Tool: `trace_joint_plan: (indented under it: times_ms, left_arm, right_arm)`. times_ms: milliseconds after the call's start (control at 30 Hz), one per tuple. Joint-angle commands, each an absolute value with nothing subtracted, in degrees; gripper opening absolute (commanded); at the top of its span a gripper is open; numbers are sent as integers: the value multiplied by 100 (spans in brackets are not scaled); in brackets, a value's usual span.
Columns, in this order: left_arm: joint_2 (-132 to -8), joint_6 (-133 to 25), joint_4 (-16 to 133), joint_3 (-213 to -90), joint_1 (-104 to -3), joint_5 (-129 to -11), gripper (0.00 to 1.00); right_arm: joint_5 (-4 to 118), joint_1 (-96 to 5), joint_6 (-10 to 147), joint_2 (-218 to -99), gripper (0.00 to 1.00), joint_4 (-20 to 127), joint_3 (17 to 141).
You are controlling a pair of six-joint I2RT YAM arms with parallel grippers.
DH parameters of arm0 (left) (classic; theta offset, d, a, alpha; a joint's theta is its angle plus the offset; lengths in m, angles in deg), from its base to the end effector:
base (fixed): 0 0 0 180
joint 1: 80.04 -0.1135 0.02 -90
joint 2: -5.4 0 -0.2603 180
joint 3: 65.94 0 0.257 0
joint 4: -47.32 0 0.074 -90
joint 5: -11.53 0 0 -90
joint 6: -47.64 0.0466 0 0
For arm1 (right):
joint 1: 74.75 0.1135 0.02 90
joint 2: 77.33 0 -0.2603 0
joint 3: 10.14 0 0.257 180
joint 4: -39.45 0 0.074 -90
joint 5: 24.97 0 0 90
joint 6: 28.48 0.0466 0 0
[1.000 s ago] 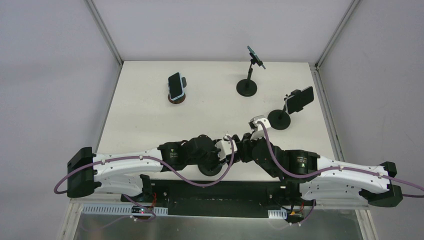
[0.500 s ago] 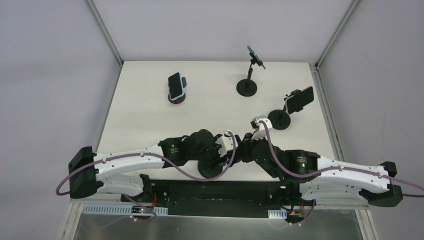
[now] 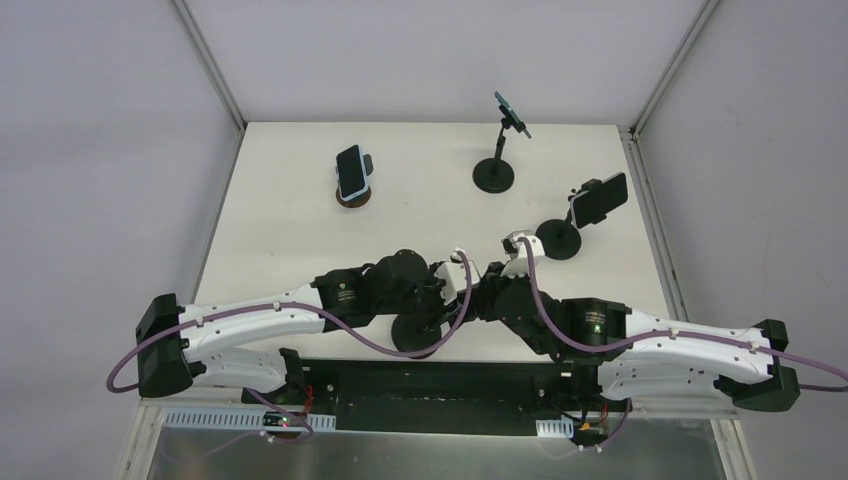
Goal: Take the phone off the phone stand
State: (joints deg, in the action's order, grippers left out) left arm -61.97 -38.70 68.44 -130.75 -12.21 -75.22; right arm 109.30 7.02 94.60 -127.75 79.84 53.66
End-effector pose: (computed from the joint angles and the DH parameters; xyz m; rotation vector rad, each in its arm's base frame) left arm 0.1058 -0.2667 0.2939 1.2395 1.6564 -0.7676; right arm 0.0608 0.1931 0.3248 -0.3490 1.9106 0.5603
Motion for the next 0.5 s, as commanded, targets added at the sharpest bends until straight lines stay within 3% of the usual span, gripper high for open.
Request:
trace_joint_plan:
  times_ms: [0, 133, 333, 467]
  left_arm:
    - [-6059, -3850, 6187, -13534, -1368, -7975, 34]
    - [-6181, -3827, 6188, -13618, -1369, -7857, 0]
    - [-6311, -3619, 6188, -13639, -1386, -7284, 0]
    - [-6272, -3675, 6179, -13527, -1386, -7377, 0]
  right_arm:
    - [10327, 865, 9729, -12721, 0, 7698, 5635]
    - [10223, 865, 9716, -12743, 0, 7718, 5653]
    - [10037, 865, 9796, -12805, 0, 7982, 5747]
    - [10131, 857, 10013, -12795, 21, 8375, 5867]
